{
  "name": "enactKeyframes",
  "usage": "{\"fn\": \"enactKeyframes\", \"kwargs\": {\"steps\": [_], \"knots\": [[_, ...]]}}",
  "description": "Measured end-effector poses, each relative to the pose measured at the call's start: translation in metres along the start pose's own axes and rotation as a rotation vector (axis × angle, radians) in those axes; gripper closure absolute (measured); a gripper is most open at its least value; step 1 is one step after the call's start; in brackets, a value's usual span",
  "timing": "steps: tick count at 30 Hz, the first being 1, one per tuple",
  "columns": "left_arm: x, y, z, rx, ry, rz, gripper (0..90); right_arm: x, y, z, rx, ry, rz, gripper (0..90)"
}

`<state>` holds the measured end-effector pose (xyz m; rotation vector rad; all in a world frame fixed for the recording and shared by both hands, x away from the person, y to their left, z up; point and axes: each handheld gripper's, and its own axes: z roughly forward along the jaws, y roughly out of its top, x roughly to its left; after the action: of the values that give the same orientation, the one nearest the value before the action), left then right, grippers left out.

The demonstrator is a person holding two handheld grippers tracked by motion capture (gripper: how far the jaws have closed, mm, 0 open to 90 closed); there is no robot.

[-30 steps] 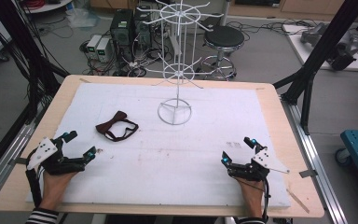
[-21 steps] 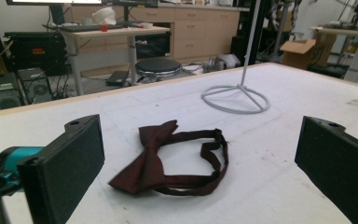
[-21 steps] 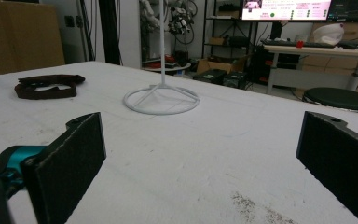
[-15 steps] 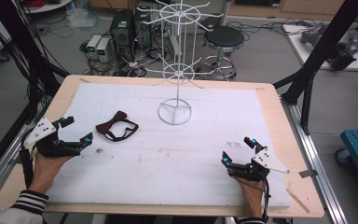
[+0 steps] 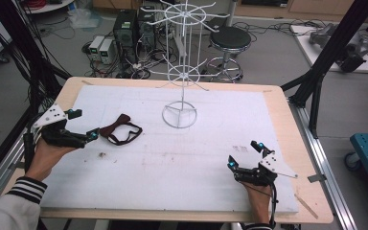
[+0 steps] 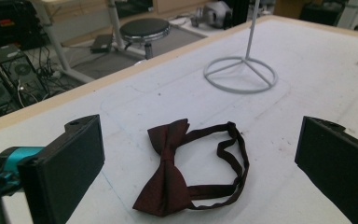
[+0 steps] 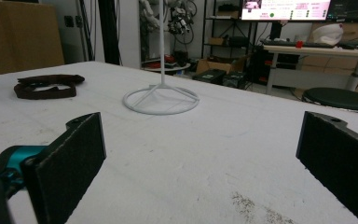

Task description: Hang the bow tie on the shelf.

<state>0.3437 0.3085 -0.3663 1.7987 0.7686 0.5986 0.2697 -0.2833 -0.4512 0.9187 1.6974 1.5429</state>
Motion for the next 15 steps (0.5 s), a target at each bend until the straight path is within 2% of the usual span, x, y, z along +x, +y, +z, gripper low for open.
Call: {"fn": "enactKeyframes", "kwargs": {"steps": [2,5,7,15], "knots": [[0.003,0.004,0.003,0.015,-0.009,0.008,1.7,0.000,0.000,0.000,0.000,0.000,0.001,0.6],[0.007,0.010,0.009,0.066,-0.029,0.011,1.7,0.000,0.000,0.000,0.000,0.001,0.000,0.6],[0.008,0.014,0.012,0.077,-0.039,0.012,1.7,0.000,0.000,0.000,0.003,0.002,0.005,0.6],[0.010,0.030,0.035,0.207,-0.089,0.067,1.7,0.000,0.000,0.000,0.003,0.001,0.006,0.6]]}}
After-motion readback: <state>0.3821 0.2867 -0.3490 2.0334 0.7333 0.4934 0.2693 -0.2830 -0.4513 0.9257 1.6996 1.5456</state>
